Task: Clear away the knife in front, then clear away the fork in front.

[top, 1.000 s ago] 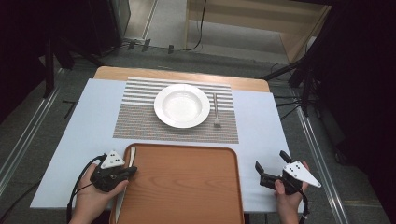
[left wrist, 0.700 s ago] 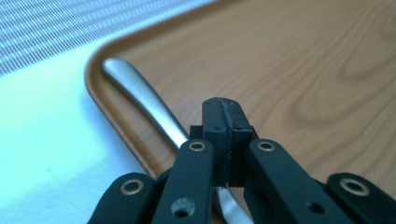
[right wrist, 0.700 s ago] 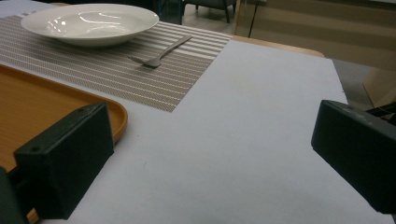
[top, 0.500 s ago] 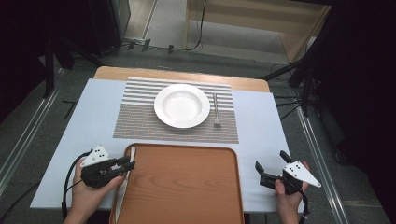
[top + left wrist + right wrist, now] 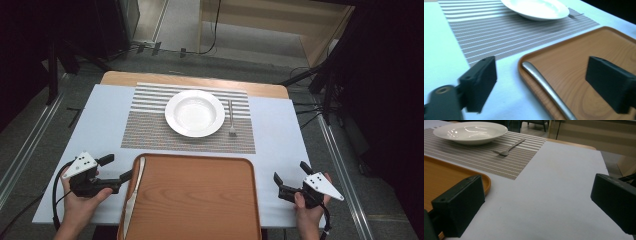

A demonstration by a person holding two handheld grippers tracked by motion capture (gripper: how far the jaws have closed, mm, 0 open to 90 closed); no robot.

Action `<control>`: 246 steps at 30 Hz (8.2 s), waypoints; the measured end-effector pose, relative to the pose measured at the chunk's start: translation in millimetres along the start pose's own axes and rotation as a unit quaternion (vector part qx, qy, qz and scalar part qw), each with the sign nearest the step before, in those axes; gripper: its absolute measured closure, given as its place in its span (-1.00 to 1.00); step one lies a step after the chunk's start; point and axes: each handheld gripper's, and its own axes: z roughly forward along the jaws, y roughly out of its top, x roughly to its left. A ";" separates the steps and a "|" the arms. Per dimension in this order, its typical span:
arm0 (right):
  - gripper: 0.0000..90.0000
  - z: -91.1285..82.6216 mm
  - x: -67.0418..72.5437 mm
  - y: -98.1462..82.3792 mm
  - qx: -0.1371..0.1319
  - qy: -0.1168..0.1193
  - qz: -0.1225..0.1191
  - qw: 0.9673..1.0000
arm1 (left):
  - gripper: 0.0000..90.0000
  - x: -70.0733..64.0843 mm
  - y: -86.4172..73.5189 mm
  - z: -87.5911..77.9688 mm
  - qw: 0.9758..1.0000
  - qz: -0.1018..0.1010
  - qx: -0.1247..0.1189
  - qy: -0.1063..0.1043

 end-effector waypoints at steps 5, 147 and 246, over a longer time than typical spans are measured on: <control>-1.00 -1.4 -1.8 0.1 -0.002 -0.001 0.007 1.000 | -1.00 9.1 -0.7 -8.5 1.000 -0.004 -0.013 0.013; 0.72 265.9 42.3 113.8 0.316 -0.004 0.043 0.948 | -1.00 36.0 -17.2 -17.5 0.997 0.035 -0.055 0.038; 0.92 171.8 39.8 116.6 0.176 0.078 0.033 0.981 | -1.00 -7.5 24.8 12.1 0.996 0.061 -0.063 -0.033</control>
